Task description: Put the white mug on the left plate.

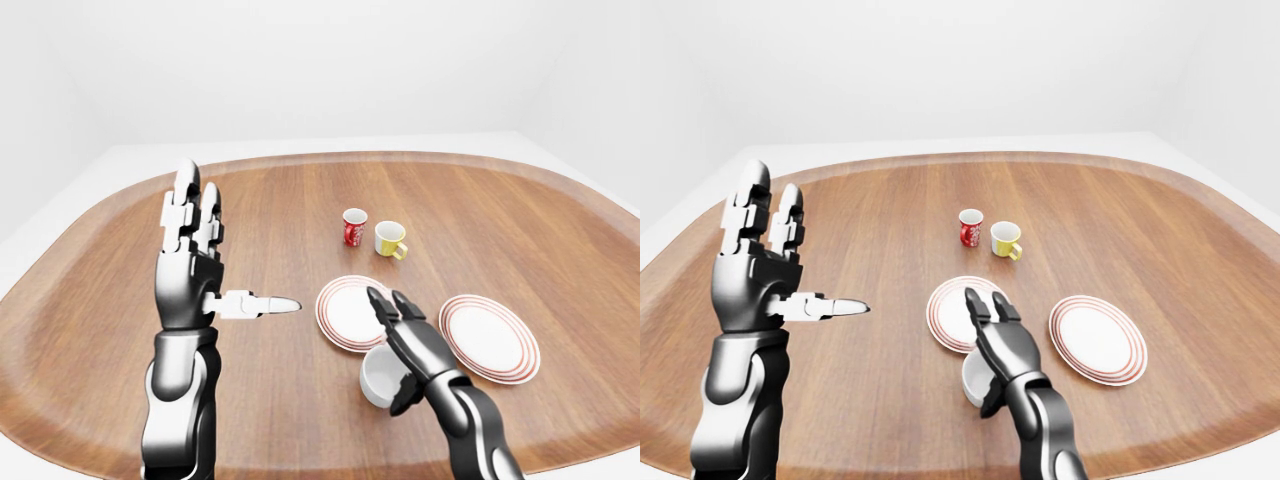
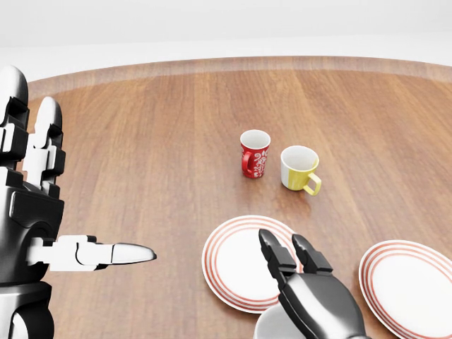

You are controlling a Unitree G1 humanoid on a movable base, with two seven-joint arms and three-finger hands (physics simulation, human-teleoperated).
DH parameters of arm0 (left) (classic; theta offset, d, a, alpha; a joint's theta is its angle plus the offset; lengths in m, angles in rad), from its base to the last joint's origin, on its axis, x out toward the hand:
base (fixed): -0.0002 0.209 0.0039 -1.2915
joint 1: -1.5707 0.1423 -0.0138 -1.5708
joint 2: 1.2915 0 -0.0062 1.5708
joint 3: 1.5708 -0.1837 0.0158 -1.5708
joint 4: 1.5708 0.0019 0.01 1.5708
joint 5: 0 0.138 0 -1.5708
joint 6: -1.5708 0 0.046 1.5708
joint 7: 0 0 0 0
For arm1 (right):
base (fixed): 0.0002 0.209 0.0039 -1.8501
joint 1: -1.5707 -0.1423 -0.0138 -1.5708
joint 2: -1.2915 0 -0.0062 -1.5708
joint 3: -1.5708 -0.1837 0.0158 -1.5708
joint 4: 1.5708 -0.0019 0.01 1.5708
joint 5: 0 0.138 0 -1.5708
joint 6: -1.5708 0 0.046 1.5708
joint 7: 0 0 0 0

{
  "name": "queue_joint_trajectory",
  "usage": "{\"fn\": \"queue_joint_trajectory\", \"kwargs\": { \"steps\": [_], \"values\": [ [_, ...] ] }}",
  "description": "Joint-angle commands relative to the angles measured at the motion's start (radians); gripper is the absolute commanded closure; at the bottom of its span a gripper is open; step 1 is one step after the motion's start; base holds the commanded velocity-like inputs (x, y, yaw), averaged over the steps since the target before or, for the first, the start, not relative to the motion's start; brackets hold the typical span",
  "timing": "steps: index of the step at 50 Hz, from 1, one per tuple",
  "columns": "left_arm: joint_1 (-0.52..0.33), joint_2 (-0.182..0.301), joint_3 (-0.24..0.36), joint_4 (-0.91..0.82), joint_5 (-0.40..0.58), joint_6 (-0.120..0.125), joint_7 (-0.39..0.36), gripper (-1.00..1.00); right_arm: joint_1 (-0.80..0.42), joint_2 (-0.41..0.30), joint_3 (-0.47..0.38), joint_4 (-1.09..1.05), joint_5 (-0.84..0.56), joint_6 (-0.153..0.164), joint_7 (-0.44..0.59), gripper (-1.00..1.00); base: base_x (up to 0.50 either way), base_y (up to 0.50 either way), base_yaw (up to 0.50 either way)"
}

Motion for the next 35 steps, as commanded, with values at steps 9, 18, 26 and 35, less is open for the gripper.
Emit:
{"fn": "queue_joint_trajectory", "kwargs": {
  "steps": [9,18,26,35],
  "values": [
    [0.002,-0.001,-0.002,-0.003,0.001,0.0,0.001,-1.0,-0.018,0.006,0.007,0.033,-0.013,0.0,-0.02,-1.0,0.0,0.0,0.0],
    [-0.001,-0.001,-0.002,-0.004,0.0,0.0,0.002,-1.0,-0.02,0.008,0.015,0.036,-0.015,0.0,-0.02,-1.0,0.0,0.0,0.0],
    [-0.002,-0.001,-0.002,-0.002,0.0,0.0,0.002,-1.0,-0.016,0.005,0.021,0.046,-0.015,0.0,-0.029,-1.0,0.0,0.0,0.0],
    [-0.001,-0.001,-0.003,-0.004,0.0,0.0,0.002,-1.0,-0.017,0.005,0.027,0.078,-0.014,0.0,-0.051,-1.0,0.0,0.0,0.0]
  ]
}}
